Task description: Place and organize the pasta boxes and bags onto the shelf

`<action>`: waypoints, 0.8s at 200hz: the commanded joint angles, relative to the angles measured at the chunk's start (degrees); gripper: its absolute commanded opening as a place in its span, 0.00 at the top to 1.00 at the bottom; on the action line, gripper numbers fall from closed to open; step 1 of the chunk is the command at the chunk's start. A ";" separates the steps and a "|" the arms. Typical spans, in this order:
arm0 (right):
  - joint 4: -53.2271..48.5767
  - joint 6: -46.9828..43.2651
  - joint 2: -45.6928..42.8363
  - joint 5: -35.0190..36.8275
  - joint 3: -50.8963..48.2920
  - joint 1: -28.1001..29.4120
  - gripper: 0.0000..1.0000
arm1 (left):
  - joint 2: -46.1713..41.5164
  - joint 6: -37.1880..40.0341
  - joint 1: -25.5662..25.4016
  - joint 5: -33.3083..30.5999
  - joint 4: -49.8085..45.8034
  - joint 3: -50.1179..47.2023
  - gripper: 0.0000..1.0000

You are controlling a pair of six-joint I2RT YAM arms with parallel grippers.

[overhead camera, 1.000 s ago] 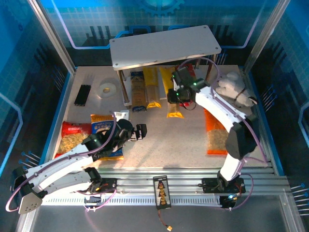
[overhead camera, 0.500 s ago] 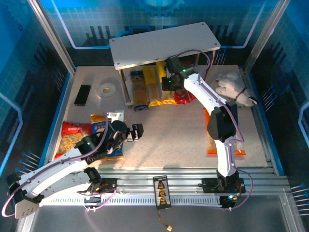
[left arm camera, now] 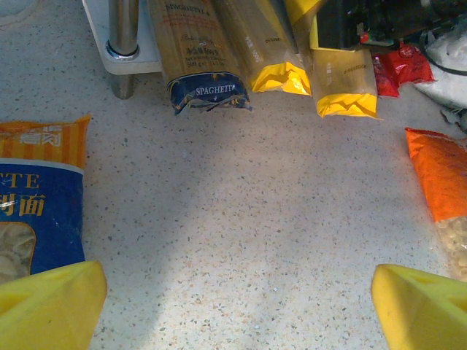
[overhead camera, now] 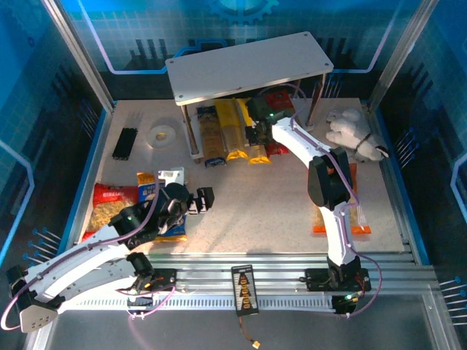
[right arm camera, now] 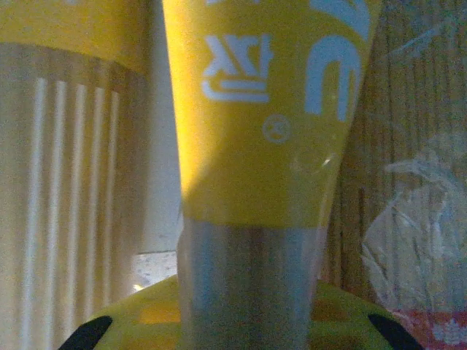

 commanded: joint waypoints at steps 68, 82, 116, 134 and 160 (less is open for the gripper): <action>8.71 -3.12 -1.53 4.49 4.25 0.28 0.96 | -0.45 0.93 -0.25 -1.41 -2.13 1.99 0.06; 8.78 -3.20 -0.94 4.57 5.03 0.38 0.95 | -0.40 0.95 -0.27 -1.40 -2.14 2.05 0.06; 9.91 -3.82 0.24 5.68 5.99 0.86 0.91 | -0.41 0.96 -0.23 -1.45 -2.31 1.98 0.06; 9.63 -4.03 1.77 5.98 7.53 0.89 0.88 | -0.40 1.15 -0.23 -1.50 -2.31 2.07 0.06; 8.86 -4.52 4.27 6.84 9.89 1.01 0.86 | -0.48 1.28 -0.24 -1.67 -2.53 2.27 0.06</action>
